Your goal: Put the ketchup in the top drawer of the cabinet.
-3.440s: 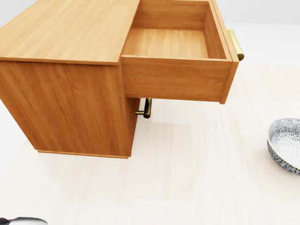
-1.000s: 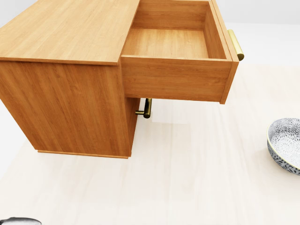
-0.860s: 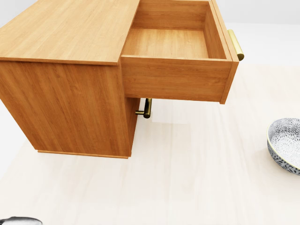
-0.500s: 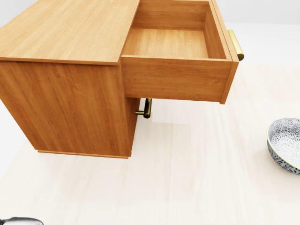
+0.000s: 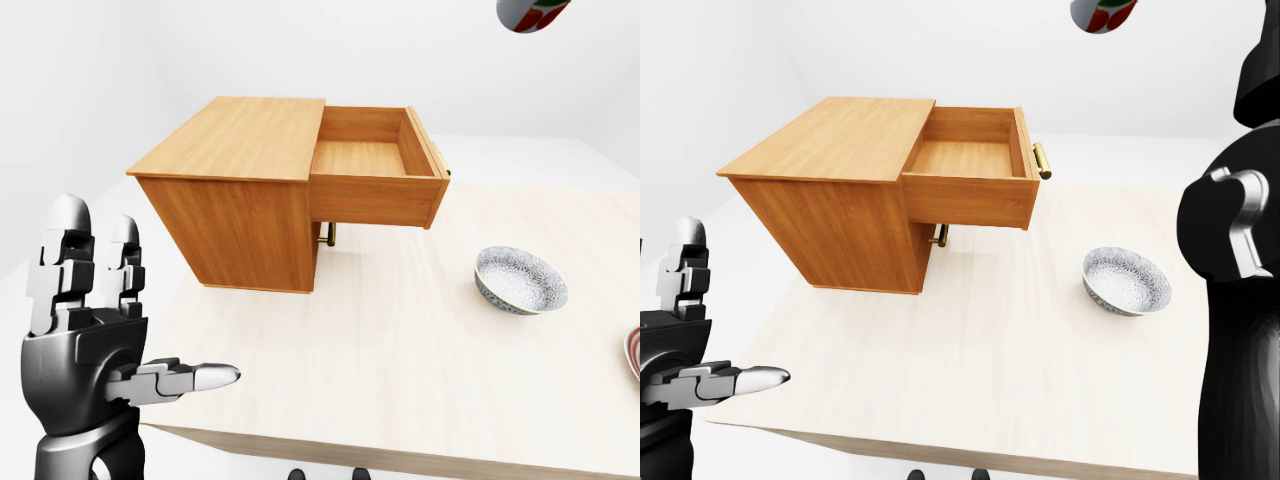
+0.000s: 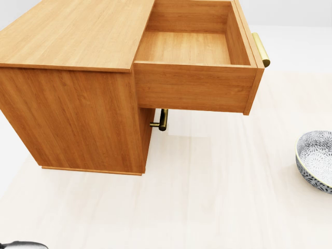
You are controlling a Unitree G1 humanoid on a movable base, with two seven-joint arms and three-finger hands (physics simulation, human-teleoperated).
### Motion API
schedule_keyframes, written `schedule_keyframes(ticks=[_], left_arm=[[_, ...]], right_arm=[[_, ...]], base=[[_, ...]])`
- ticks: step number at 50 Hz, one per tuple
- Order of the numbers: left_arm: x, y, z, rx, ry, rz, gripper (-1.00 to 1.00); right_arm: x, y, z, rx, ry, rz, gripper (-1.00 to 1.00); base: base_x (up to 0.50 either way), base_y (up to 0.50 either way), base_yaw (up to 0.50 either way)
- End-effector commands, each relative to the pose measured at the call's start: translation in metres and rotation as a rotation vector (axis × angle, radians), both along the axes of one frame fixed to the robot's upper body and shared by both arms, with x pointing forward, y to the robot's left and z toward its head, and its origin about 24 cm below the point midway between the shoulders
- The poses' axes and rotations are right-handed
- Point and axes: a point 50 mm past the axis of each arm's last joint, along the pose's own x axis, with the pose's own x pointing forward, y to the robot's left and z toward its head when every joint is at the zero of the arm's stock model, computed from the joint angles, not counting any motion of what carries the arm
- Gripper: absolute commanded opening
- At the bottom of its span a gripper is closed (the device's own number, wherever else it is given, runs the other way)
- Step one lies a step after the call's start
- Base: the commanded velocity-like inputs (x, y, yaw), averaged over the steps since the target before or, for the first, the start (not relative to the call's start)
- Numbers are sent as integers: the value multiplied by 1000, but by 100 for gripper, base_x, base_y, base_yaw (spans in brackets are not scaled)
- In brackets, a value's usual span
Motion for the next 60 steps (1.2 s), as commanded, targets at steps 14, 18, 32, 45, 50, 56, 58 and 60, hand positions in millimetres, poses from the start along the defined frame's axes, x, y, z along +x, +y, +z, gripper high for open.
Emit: schedule_keyframes(ticks=[14, 18, 32, 45, 50, 56, 58, 60], left_arm=[[0, 1, 0, -2, -2, -1, 100], [0, 1, 1, -2, -10, 1, 100], [-1, 0, 1, 1, -4, -3, 100], [0, 0, 1, -2, -5, -3, 100], [0, 1, 1, -3, -7, -1, 100], [-1, 0, 2, -2, -9, -3, 100], [-1, 0, 1, -2, -8, -2, 100], [-1, 0, 3, -1, -15, -1, 100]], right_arm=[[12, 4, -17, 77, 29, 78, -100], [20, 4, -29, 82, 64, 79, -100], [33, 5, -53, 124, 118, 111, -100], [37, 11, -59, 137, 134, 139, -100], [39, 14, -62, 139, 142, 148, -100], [41, 18, -64, 141, 148, 162, -100], [42, 19, -65, 140, 151, 164, -100], [42, 20, -65, 141, 153, 166, -100]], base=[[0, 0, 0], [0, 0, 0], [0, 0, 0], [0, 0, 0], [0, 0, 0], [0, 0, 0], [0, 0, 0], [0, 0, 0]])
